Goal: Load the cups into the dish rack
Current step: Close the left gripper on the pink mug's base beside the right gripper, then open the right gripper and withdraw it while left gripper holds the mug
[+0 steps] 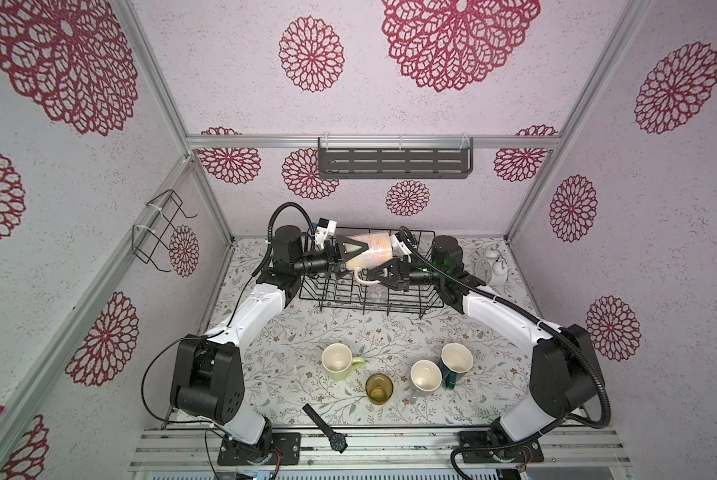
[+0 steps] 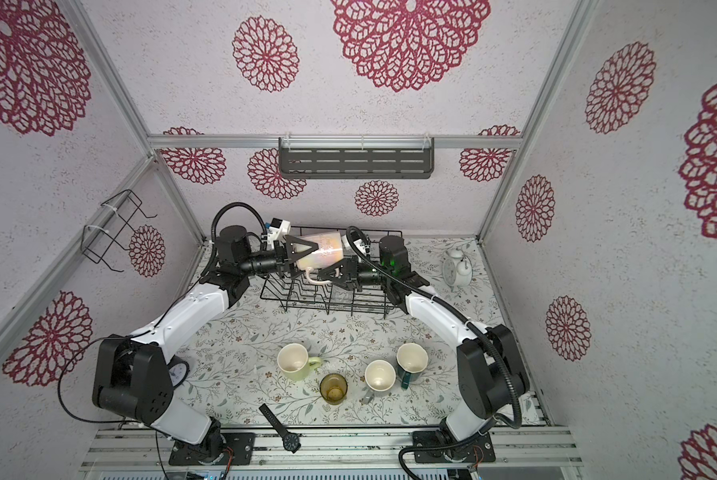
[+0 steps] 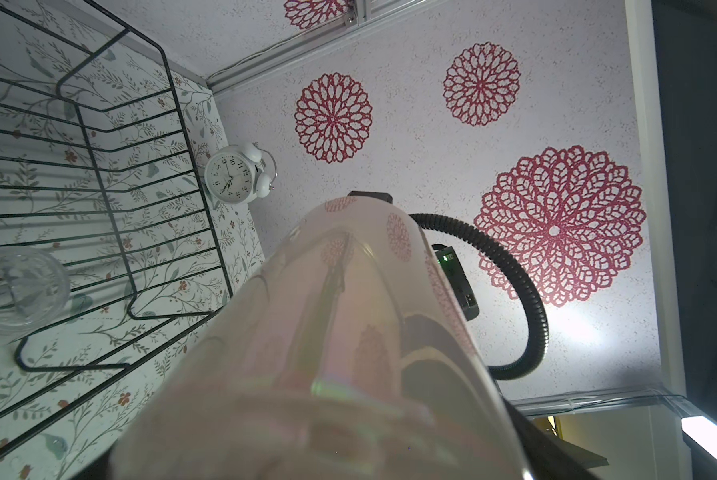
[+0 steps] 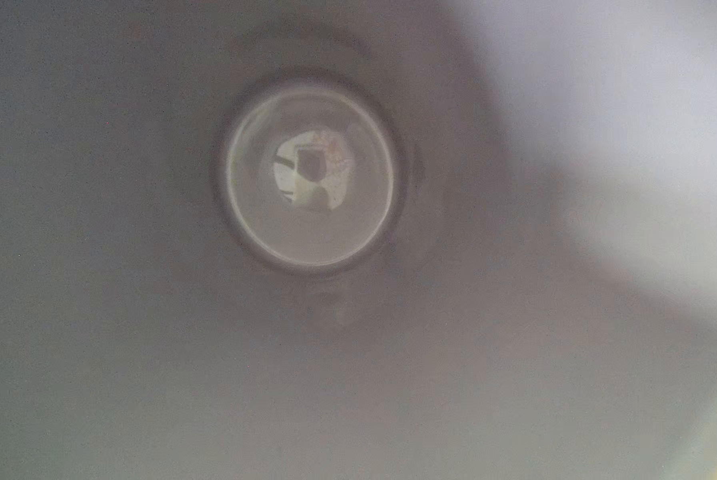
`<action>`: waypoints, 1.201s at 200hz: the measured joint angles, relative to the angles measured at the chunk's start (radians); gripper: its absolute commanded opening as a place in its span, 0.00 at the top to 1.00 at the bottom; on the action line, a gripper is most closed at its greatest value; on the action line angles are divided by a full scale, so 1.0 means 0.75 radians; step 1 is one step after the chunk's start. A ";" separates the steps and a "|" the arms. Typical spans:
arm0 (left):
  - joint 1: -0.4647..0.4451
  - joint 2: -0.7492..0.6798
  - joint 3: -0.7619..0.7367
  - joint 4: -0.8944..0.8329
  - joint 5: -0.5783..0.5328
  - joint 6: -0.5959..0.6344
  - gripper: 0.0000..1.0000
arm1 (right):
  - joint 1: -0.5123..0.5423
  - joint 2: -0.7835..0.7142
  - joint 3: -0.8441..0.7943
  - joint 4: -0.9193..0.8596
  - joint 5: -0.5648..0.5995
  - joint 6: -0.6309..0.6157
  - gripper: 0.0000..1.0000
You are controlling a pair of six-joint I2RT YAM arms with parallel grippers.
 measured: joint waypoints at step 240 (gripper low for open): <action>0.001 0.104 -0.012 0.141 -0.004 -0.145 0.01 | -0.024 0.041 0.000 -0.129 -0.044 -0.157 1.00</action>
